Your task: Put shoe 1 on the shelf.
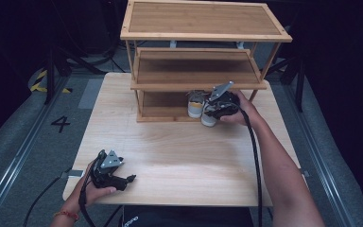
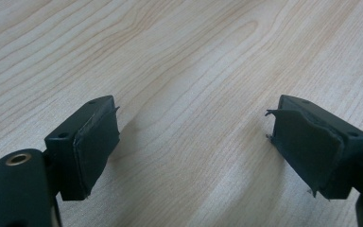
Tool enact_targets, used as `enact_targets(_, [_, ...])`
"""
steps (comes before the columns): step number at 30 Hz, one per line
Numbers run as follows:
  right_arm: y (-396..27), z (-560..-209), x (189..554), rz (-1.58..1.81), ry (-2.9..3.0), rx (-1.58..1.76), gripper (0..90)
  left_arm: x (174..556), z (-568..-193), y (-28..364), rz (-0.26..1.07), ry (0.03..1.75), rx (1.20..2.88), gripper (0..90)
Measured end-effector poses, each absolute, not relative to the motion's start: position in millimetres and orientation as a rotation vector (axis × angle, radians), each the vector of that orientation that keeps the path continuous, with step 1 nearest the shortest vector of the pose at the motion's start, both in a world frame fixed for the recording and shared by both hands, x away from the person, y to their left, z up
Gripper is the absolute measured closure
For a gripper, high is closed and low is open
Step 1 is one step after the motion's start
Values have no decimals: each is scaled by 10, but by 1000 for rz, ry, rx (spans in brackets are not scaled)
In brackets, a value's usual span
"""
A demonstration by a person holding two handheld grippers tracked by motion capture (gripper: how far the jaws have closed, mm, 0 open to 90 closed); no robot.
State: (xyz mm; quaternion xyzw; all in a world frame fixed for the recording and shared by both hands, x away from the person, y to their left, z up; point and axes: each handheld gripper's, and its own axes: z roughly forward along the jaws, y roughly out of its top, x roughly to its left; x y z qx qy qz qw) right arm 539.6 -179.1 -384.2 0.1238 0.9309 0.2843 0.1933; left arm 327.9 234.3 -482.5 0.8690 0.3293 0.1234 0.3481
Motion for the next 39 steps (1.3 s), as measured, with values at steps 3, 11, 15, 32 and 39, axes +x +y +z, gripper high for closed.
enact_targets(3, [-1853,-3815,5272,846,2562,388,491,3277,-4825,2343,318,854,2252,157])
enact_targets(11, [-2096,-3939,4973,1006,2456,649,391,3276,-4823,2344,319,855,2255,157])
enact_targets(15, [-2164,-4083,4947,1048,2447,792,318,3276,-4825,2343,320,855,2252,157])
enact_targets(32, [-1990,-4573,5271,956,2405,1038,157,3281,-4825,2343,318,849,2254,156])
enact_targets(39, [-2028,-4558,5436,955,2460,974,166,3278,-4823,2346,317,849,2257,157])
